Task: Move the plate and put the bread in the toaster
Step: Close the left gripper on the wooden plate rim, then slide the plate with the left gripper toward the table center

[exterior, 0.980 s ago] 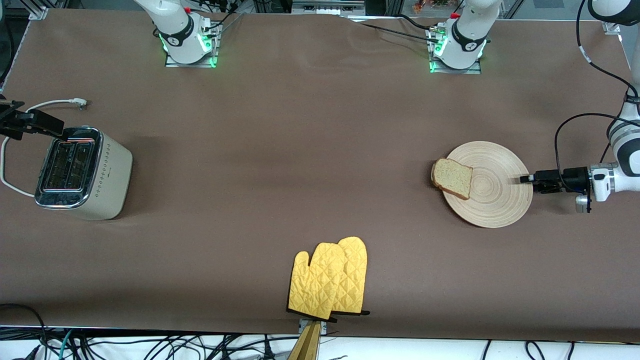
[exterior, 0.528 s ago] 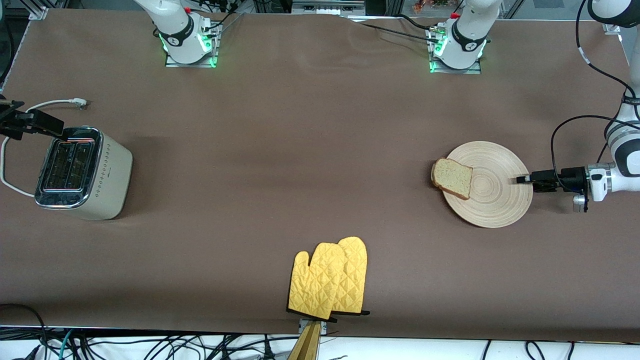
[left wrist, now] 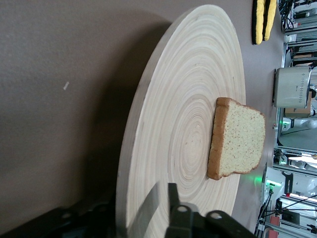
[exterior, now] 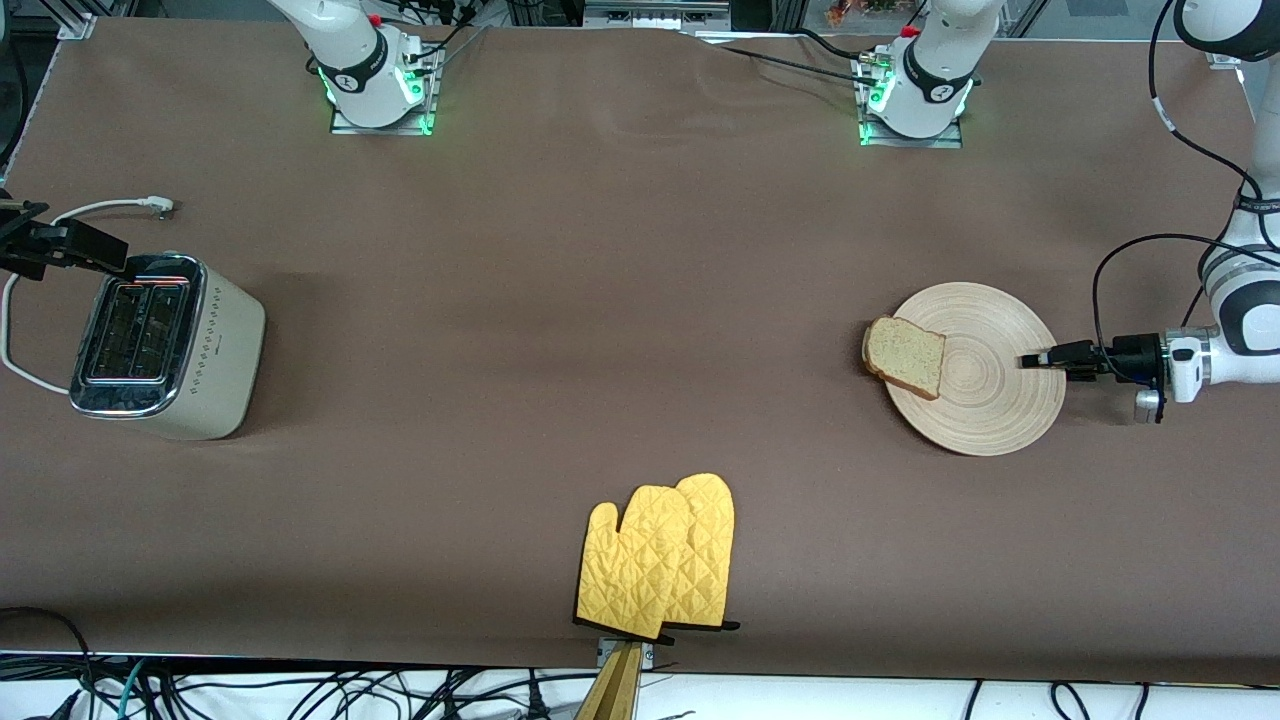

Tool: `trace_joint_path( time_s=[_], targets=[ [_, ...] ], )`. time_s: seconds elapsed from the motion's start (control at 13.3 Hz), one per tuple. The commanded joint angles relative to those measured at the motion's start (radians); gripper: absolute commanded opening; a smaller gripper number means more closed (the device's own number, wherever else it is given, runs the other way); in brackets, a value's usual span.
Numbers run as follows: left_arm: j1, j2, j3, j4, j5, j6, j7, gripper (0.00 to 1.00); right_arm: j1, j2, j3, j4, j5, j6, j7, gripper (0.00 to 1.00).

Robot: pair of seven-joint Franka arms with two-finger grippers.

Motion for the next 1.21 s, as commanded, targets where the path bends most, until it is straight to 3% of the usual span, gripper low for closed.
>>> trace_joint_path(
  time_s=[0.0,0.23,0.83,1.13],
  targets=[
    [0.006,0.007,-0.004,-0.017,-0.034,-0.007,0.028,0.17,-0.007,0.014,0.004,0.028,0.016,-0.01,-0.01,1.0],
    [0.006,0.007,-0.004,-0.02,-0.034,-0.007,0.028,0.0,-0.01,0.014,0.003,0.028,0.016,-0.01,-0.012,1.0],
    [-0.001,0.01,-0.012,-0.02,-0.039,-0.014,0.025,0.0,-0.01,0.014,0.003,0.028,0.016,-0.008,-0.012,1.0],
    [-0.012,0.009,-0.02,-0.019,-0.137,-0.086,0.016,0.0,-0.01,0.014,0.001,0.028,0.016,-0.008,-0.012,1.0]
  ],
)
